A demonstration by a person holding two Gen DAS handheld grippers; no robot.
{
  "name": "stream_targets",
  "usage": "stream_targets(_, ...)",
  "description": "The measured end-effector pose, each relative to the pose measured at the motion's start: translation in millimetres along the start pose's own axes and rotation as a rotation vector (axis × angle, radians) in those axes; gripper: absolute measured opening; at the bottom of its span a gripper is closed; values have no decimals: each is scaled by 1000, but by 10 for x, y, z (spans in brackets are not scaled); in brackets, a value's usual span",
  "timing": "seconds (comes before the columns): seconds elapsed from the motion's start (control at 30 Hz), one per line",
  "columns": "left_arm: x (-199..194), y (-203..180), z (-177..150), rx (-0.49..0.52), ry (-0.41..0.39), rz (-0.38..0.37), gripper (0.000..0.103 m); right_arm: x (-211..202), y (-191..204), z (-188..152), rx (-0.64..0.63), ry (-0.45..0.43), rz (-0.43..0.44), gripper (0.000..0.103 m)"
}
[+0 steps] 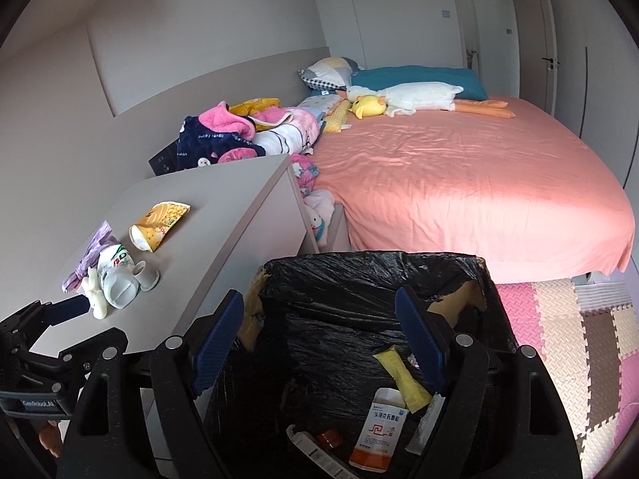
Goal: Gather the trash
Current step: 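Open both grippers over the black trash bag to drop lid and packet, then grasp the white foam with the left gripper while the right gripper grasps the grey cup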
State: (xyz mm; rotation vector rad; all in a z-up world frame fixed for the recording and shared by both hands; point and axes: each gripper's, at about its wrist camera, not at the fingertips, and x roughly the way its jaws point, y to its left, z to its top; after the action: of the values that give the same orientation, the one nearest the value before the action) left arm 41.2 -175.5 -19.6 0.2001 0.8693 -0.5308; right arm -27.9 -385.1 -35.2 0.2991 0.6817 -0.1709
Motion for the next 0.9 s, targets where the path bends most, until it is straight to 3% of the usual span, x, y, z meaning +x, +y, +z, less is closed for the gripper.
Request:
stream_targets(0.43, 94, 545, -33, -130, 21, 70, 97, 347, 391, 64, -60, 45, 83, 79)
stream_targets(0.7, 51, 910, -69, -255, -15, 117, 96, 550, 657, 102, -109, 59, 154, 79)
stream_targets(0.9, 47, 1217, -137, -380, -22, 135, 76, 692, 866, 111, -152, 80, 201, 79)
